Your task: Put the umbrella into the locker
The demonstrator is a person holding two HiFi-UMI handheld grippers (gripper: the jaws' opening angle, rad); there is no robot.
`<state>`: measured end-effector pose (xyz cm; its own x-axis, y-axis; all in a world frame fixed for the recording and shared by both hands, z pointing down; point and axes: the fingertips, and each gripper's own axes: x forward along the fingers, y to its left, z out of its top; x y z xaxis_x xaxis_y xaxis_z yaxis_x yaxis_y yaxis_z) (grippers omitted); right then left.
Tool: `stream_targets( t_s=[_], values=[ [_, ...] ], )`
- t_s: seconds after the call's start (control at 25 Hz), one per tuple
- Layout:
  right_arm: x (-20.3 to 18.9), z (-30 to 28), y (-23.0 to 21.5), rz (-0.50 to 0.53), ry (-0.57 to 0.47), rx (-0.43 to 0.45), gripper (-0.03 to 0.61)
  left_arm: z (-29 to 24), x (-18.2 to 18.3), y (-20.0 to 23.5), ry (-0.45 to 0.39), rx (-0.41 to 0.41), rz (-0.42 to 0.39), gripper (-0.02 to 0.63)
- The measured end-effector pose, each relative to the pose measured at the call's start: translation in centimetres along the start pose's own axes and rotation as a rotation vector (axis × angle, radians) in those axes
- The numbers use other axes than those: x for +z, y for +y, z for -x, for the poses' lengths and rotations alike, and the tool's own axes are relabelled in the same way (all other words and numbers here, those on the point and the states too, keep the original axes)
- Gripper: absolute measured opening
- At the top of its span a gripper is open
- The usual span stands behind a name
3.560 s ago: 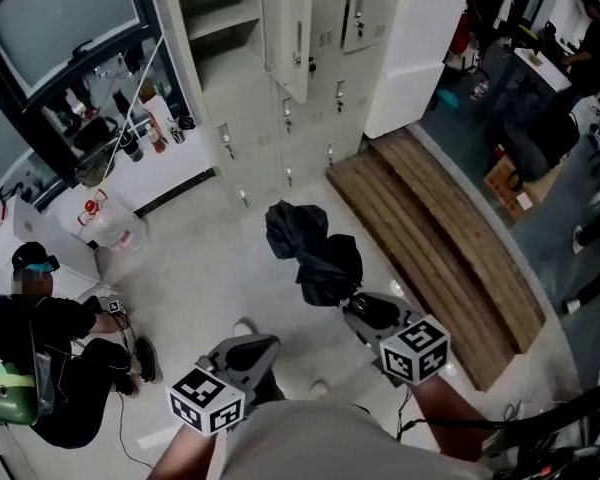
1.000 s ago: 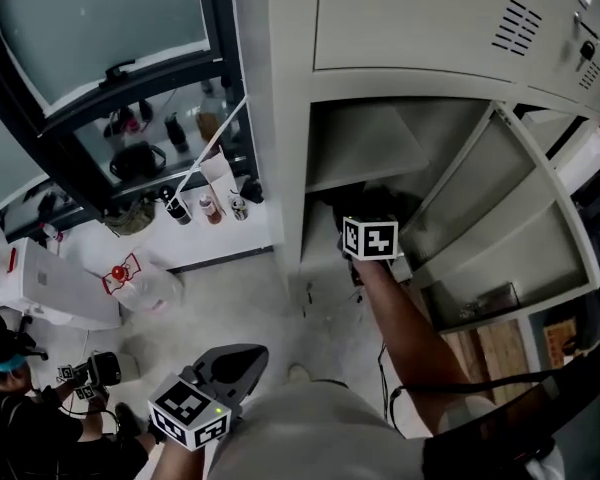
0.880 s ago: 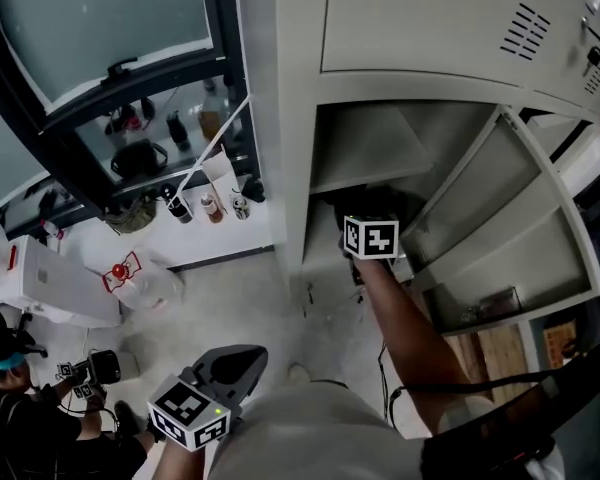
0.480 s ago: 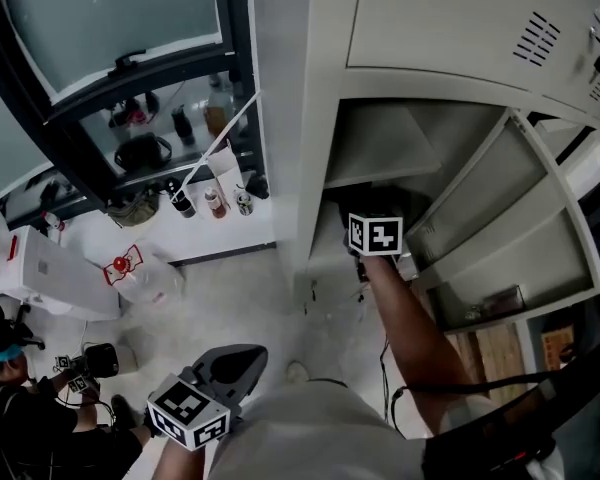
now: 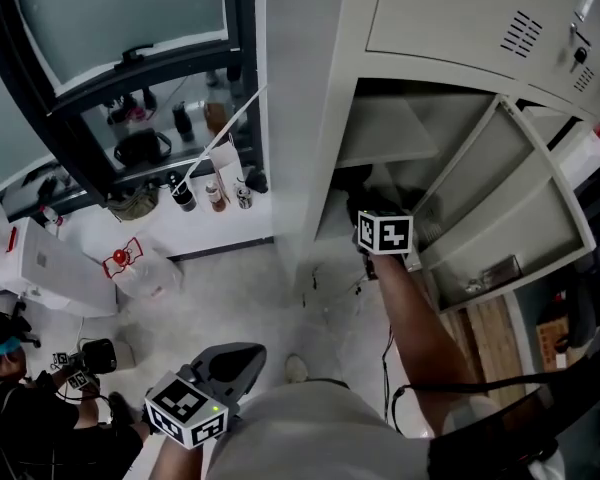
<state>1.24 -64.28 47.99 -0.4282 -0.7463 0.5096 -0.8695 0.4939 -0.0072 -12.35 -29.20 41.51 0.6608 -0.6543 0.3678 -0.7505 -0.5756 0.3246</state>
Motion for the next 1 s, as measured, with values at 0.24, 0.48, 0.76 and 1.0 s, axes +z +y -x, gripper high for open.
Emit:
stream_targets(
  t_s=[0.24,0.48,0.76,1.0],
  values=[
    [-1.4,5.2,2.0,0.016,-0.005,-0.027,0.155,3.0,-1.9,-1.8,-0.004,-0.042,-0.008,0.011],
    [-4.1,10.9,4.7,0.014,-0.024,-0.03,0.155,6.3,-4.2,-3.9,-0.014,-0.081,-0.021,0.009],
    [-8.8,18.4,10.2,0.012,-0.016,-0.024,0.072,10.8,-7.5,-6.5,-0.017,-0.13,-0.026,0.009],
    [-14.0,23.9,15.6,0.005,0.007,0.005,0.049,13.7,-10.4,-8.2,-0.005,-0.166,-0.035,0.009]
  ],
)
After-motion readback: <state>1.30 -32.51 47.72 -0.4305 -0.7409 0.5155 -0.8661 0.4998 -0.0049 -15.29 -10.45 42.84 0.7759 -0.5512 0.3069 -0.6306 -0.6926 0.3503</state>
